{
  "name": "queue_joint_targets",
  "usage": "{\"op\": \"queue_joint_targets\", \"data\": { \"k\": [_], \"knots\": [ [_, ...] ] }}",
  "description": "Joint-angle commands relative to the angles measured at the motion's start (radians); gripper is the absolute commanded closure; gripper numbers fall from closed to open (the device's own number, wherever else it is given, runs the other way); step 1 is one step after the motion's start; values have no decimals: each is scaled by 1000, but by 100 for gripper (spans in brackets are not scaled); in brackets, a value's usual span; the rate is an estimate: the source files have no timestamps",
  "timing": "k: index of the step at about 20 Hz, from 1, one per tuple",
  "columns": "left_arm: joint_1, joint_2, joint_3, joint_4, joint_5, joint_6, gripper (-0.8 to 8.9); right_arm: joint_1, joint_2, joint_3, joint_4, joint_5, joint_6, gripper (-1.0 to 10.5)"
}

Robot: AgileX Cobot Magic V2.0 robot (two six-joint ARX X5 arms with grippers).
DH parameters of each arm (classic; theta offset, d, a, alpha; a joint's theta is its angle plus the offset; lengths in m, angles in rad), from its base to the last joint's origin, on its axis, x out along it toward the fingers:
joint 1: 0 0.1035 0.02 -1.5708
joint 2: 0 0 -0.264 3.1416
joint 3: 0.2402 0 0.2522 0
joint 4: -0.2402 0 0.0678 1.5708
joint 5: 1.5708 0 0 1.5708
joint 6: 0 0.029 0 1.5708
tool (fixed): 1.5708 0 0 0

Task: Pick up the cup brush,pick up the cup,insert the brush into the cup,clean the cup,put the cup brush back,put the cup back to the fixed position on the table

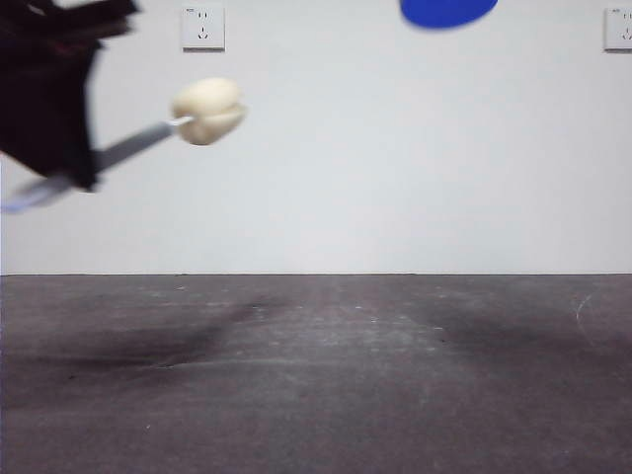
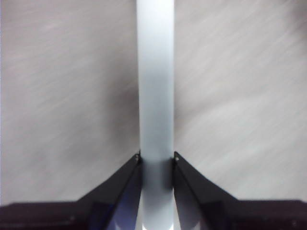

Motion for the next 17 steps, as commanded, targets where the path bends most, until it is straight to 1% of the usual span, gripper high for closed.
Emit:
{"op": "queue_joint_targets", "data": {
  "k": [1,4,6,8,12,17],
  "knots": [
    [3,92,-5,77,40,-35,823,7,-43,-2,-6,-29,13,959],
    [5,243,-5,151,58,-70,823,7,-96,-2,-69,-26,9,959],
    [5,320,-5,198,81,-96,823,7,-121,-2,-106,-27,1,959],
    [7,380,-5,240,80,-119,823,7,-140,-2,-134,-28,1,959],
    [26,449,-5,302,79,-126,822,8,-167,-2,-190,-28,2,959],
    [71,484,-5,321,85,-118,822,17,-179,-2,-204,-31,2,959]
  ]
}}
